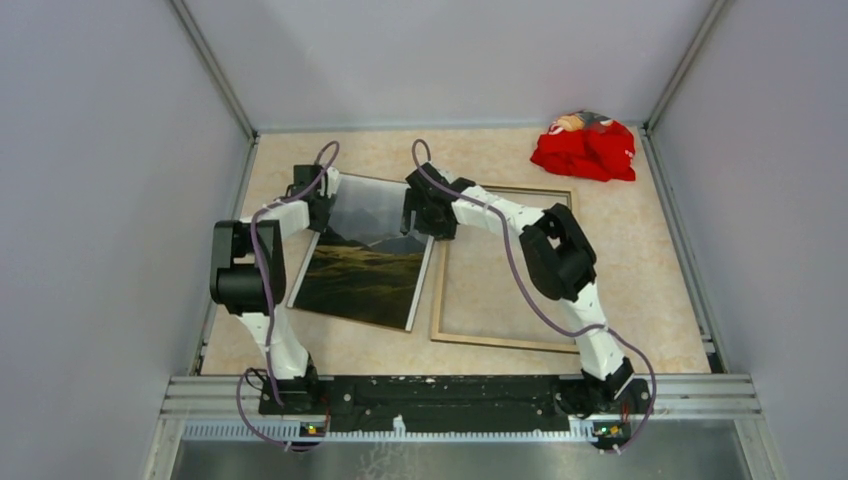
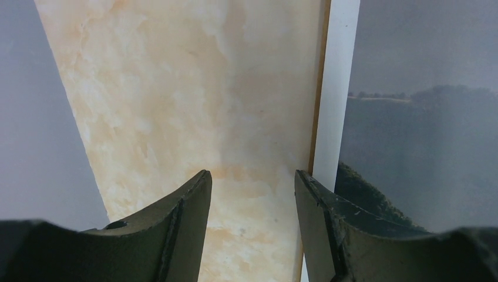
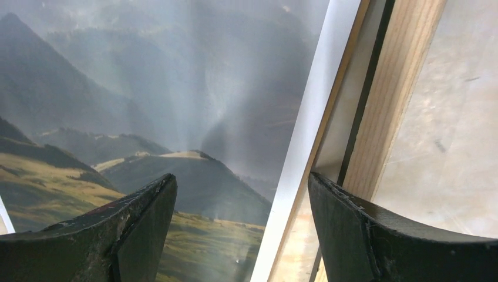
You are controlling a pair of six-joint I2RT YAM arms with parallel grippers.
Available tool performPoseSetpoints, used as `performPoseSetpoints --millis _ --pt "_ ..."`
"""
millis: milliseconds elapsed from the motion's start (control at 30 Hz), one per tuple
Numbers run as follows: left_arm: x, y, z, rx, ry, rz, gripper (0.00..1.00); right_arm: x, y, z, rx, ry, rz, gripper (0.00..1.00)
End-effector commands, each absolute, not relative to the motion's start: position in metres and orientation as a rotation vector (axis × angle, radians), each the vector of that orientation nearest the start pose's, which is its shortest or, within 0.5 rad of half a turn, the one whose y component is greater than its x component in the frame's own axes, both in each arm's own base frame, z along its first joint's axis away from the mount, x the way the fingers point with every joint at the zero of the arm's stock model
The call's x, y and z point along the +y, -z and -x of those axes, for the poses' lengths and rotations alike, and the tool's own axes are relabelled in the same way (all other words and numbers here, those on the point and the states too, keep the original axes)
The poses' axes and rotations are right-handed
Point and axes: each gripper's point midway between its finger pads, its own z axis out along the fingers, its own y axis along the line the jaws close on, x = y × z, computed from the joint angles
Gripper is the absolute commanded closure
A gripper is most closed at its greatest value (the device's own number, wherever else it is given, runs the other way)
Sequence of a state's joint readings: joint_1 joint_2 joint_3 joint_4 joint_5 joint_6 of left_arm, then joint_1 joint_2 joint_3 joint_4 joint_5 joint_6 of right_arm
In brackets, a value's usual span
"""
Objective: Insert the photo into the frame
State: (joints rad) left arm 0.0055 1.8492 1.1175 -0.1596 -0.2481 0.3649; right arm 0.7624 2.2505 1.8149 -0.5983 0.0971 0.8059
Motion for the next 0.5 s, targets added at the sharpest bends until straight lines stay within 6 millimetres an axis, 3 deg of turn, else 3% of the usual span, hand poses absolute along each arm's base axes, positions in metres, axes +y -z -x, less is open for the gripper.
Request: performPoseSetpoints --millis 0,133,267,467 --pt "0.040 -0.037 -0.443 2.423 -0.466 -0.348 0.38 0.356 -0.030 -0.394 2.668 -0.320 -0.135 0.17" --pt "0.045 -0.060 -0.447 2.353 -0.503 -0.329 0.38 0.360 -0.028 -0.389 2.676 -0.375 -0.133 0.17" --pt "0.045 -0.074 -0.451 2.315 -0.512 -0.330 0.38 0.390 -0.032 -0.377 2.677 -0.615 -0.135 0.17" --pt "0.051 -0.072 -0.449 2.313 -0.556 -0.333 0.38 0.436 -0.044 -0.357 2.681 -0.989 -0.181 0.17"
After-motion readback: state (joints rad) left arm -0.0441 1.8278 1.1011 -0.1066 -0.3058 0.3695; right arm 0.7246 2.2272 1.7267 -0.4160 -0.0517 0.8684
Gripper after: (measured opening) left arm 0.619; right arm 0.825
